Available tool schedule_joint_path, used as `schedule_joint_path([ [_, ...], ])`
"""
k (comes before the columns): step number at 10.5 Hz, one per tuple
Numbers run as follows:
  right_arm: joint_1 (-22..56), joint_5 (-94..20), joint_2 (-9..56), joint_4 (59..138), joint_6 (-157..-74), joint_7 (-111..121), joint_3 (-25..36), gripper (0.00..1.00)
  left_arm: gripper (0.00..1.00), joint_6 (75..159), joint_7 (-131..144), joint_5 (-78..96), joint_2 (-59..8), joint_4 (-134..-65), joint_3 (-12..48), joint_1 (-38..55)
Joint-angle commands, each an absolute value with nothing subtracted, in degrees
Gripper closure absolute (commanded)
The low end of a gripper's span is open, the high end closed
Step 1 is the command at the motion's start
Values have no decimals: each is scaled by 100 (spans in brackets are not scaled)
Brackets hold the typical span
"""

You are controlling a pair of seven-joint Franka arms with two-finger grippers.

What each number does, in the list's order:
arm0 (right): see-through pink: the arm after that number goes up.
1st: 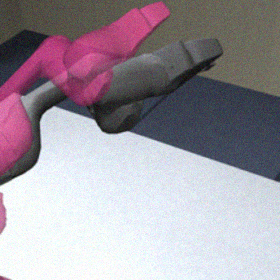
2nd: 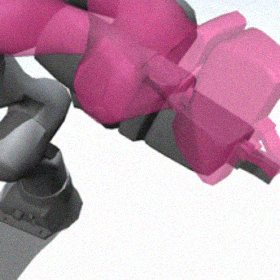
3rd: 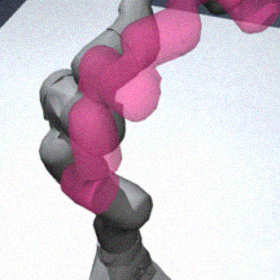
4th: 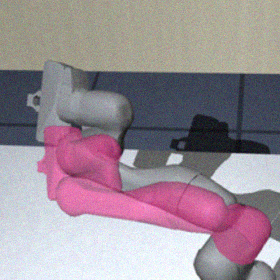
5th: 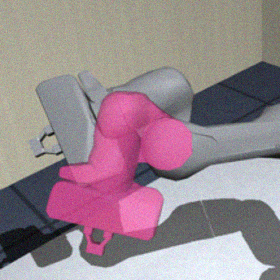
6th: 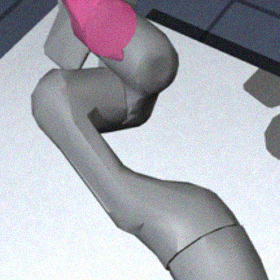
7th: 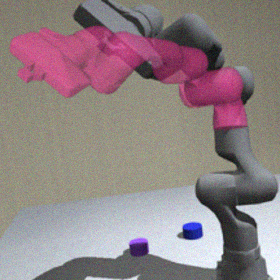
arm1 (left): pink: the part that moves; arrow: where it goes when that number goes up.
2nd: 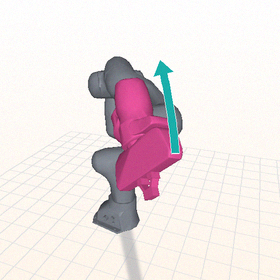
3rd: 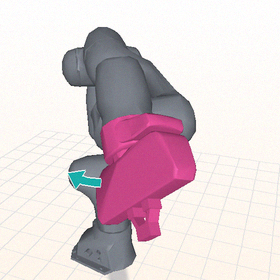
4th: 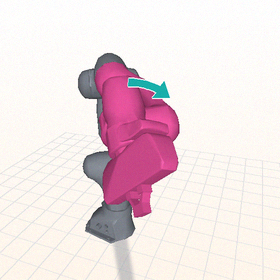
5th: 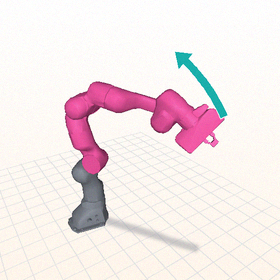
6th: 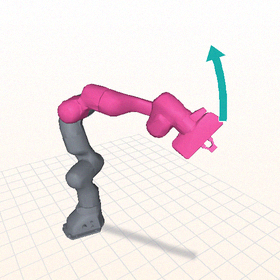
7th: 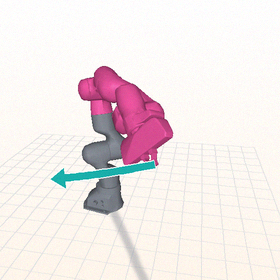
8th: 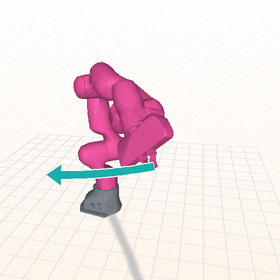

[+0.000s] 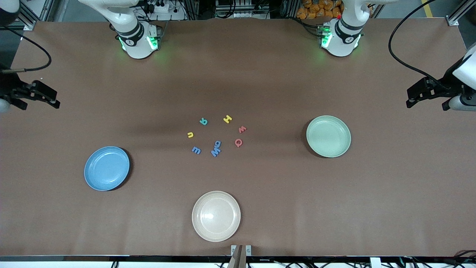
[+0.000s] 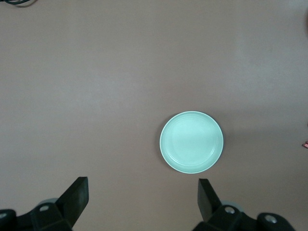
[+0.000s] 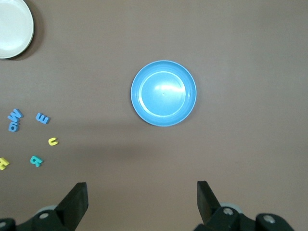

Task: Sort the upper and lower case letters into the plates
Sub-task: 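Move the left gripper over the yellow H letter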

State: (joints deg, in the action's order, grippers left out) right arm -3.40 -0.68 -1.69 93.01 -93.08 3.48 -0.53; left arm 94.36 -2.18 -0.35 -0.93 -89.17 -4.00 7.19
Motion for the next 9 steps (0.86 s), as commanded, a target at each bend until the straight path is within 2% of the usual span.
schedule_joint_path([
  [1,-351,-124,-79,8740,-8923,106,-44,0,0,9387,-273,193,-62,-8903,-431,721],
  [6,-352,-132,-70,8543,-8710,149,-44,0,0,9160,-308,228,-62,-8930,-300,721],
  [9,-343,-132,-44,8587,-8701,141,-44,0,0,9017,-151,228,-140,-8965,437,738],
])
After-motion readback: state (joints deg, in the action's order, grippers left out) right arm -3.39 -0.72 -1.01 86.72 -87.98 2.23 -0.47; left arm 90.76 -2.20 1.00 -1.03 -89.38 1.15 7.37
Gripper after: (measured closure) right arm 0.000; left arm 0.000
